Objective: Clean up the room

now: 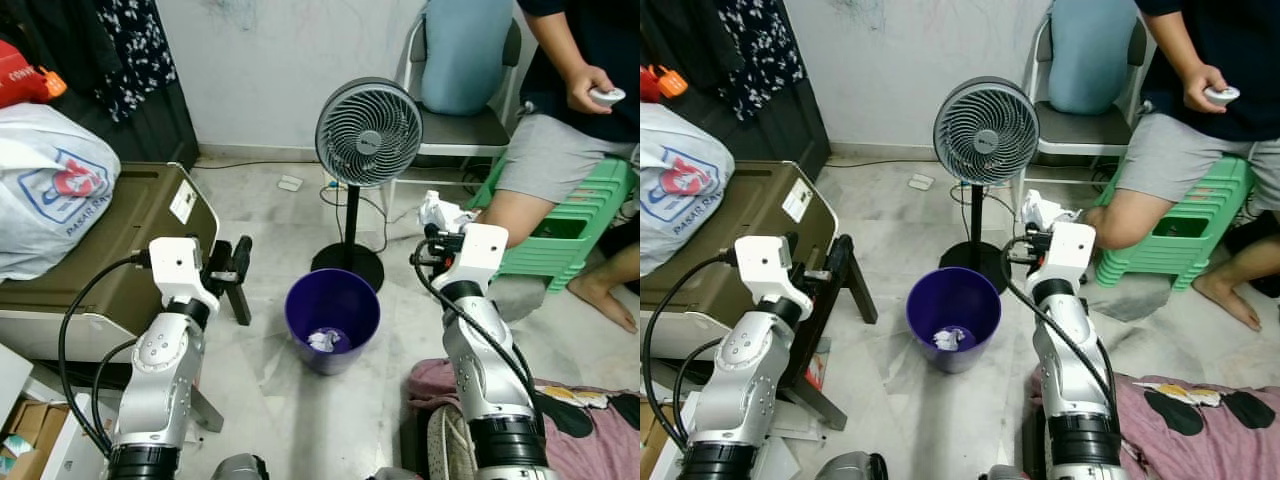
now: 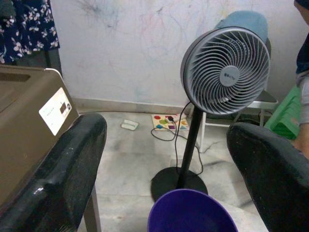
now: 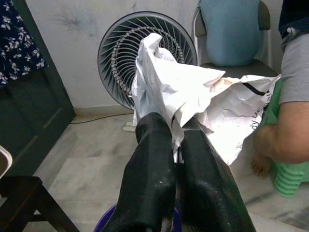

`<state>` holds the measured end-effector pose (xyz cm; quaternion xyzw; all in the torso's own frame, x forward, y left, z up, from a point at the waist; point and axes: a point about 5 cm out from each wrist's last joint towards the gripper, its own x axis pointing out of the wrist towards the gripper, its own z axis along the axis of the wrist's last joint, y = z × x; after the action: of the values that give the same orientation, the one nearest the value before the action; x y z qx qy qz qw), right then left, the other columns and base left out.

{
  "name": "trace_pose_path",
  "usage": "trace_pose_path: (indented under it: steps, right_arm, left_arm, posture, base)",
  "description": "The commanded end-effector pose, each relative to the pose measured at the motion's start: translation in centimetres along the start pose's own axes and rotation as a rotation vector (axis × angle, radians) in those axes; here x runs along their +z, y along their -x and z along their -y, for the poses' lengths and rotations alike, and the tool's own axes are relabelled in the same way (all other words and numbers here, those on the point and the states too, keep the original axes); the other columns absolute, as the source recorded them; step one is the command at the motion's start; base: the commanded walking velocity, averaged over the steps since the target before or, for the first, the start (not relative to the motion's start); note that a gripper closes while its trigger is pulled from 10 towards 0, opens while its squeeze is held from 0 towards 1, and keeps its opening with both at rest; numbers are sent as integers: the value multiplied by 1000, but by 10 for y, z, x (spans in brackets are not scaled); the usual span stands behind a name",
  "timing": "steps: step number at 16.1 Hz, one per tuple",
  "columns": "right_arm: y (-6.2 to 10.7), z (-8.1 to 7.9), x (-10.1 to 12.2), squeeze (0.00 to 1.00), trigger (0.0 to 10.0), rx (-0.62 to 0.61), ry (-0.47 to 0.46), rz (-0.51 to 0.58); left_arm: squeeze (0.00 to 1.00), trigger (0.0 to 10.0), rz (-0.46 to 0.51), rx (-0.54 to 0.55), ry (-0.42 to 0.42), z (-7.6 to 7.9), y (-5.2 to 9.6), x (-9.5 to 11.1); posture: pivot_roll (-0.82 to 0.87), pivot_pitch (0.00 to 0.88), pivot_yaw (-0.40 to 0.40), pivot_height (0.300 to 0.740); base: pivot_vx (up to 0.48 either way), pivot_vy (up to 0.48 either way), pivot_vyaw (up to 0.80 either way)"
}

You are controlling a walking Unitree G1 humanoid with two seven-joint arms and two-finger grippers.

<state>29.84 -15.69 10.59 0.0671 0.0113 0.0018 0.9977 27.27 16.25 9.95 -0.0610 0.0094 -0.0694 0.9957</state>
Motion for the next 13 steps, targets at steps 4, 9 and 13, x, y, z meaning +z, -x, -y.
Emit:
trace_pose_path:
  steps: [4,9,13]
  right_arm:
    - [-4,-8,5,0,10000,23,-2,14]
    - [-4,-10,6,0,10000,35,8,23]
    - [-4,-10,6,0,10000,38,11,21]
  left_arm:
    - [0,10000,17,-13,-5,-2,0,5]
    - [0,10000,21,-20,-6,-1,-1,6]
    - [0,10000,22,-20,-4,-1,0,6]
  posture:
    - [-116,0,27,740]
    - [-116,0,26,740]
    - [-114,0,25,740]
  base:
    - [0,0,0]
    - [52,0,100]
    - [298,0,0]
